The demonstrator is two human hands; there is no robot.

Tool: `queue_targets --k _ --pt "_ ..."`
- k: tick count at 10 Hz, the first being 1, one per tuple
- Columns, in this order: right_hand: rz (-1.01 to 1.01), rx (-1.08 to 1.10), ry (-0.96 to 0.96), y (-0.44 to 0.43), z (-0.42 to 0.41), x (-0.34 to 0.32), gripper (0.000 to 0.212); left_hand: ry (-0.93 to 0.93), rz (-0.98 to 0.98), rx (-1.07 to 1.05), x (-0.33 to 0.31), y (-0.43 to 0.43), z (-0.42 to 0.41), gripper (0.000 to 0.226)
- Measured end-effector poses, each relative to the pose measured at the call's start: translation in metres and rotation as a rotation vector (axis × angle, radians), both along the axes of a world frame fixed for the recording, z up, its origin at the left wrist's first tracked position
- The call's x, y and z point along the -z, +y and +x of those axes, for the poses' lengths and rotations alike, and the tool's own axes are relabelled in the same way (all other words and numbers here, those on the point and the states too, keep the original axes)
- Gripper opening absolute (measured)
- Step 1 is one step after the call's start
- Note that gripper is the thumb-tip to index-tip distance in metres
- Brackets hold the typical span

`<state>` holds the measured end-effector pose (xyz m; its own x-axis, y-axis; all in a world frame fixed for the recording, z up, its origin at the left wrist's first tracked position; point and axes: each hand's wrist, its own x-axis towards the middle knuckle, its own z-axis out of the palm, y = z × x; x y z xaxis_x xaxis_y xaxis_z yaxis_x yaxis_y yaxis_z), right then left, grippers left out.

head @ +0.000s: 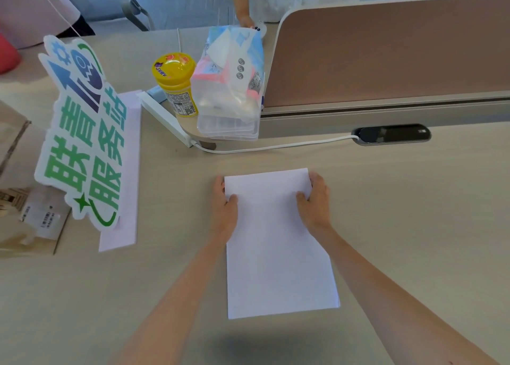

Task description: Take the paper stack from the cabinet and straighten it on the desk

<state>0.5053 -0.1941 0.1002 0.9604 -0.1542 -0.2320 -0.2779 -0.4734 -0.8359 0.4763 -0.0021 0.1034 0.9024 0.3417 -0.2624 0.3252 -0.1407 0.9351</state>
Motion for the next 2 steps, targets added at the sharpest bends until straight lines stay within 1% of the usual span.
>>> queue_targets --k 1,2 --pt "-0.061 -0.039 -0.078 0.000 -0.008 -0.007 0.062 0.027 0.230 0.032 -0.007 -0.005 -0.002 0.058" --pt "-0.023 -0.077 -0.103 0.006 -0.018 -0.013 0.054 -0.093 0.363 0.115 -0.014 -0.019 -0.004 0.046"
